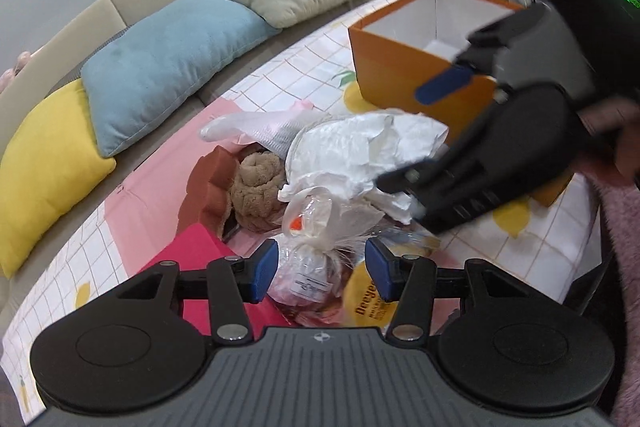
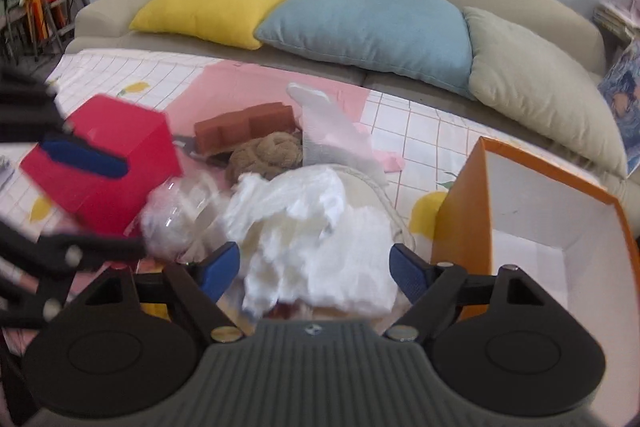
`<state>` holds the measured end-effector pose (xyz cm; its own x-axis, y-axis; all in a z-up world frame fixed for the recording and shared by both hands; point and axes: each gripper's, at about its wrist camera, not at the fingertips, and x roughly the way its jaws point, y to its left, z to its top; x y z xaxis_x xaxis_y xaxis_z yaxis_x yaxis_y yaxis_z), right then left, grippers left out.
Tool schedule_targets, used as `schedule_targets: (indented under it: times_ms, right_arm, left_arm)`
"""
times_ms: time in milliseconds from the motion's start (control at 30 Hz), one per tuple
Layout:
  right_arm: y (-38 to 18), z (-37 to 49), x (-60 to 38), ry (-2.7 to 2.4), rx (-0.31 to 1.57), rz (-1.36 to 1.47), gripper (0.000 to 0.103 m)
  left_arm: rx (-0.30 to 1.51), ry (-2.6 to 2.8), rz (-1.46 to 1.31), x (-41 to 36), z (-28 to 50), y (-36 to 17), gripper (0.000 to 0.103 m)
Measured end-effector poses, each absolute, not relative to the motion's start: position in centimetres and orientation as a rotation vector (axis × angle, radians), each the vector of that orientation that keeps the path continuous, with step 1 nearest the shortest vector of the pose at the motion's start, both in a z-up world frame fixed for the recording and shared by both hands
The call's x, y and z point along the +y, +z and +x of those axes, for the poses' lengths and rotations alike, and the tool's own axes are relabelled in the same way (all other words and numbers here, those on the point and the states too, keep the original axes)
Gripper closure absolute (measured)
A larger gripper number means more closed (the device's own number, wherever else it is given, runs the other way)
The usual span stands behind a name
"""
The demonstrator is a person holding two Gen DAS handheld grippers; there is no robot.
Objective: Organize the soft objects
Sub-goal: 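Grasp the clear plastic bag with the left tool while the right tool grasps the white cloth, then carry the plastic bag and white cloth into the orange box and open both tools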
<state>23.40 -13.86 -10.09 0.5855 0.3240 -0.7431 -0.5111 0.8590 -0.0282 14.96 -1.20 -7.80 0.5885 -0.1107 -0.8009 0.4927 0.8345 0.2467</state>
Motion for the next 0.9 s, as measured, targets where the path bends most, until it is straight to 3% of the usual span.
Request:
schedule_targets:
  times_ms: [133, 233, 433, 467, 500, 900]
  right_arm:
    - [-10.5, 26.1, -13.7, 0.502, 0.862, -0.156, 0.023]
    - [-12.0, 27.4, -13.4, 0.488, 0.931, -0.127, 0.033]
    - [-13.8, 28.1, -14.4, 0.498, 1.024, -0.017, 0.066]
    - [-14.0, 28.1, -14.4, 0.509, 1.032, -0.011, 0.084]
    - [-14.1, 28.1, -14.6, 0.525, 1.046, 0.011, 0.089]
    - [-12.9, 27.1, -16.5, 0.518, 1.03, 0.064, 0.093]
  left_arm:
    - [0.893, -0.386, 0.497, -1.4, 16.3, -8.6, 0.036]
    - [0.899, -0.387, 0.532, -2.0, 17.2, -9.4, 0.035]
    - [0.921, -0.407, 0.568, -2.8, 18.5, -11.0, 0.028]
    - [0.925, -0.41, 0.577, -3.0, 18.7, -11.3, 0.028]
    - [0.927, -0.412, 0.59, -3.2, 18.9, -11.6, 0.027]
    - [0.951, -0.384, 0.744, -5.6, 20.0, -14.9, 0.023]
